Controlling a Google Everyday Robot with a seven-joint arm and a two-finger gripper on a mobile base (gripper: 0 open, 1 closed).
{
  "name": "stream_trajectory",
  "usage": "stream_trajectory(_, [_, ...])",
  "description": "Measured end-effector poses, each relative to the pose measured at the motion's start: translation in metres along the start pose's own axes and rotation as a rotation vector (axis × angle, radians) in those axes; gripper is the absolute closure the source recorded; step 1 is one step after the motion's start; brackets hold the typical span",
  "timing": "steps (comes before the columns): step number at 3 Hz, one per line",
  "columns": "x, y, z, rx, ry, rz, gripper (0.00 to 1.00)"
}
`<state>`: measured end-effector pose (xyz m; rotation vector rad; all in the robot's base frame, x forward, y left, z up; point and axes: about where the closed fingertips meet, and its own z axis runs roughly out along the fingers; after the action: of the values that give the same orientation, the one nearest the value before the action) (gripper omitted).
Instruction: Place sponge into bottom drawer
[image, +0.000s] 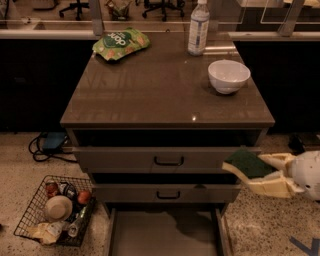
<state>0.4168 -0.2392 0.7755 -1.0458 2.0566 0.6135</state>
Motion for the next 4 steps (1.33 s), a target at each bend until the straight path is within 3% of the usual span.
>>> stream_trajectory(1, [0.060, 0.022, -0.006, -0.062, 0.017, 0.042, 1.00])
stream_trajectory(2, [0.099, 0.040, 0.007, -0.114, 0.029, 0.071, 1.00])
stream_trajectory(3, [0.099, 0.040, 0.007, -0.115, 0.029, 0.071, 1.00])
stream_trajectory(4, [0.112, 0.037, 0.058, -0.132, 0.012, 0.065, 1.00])
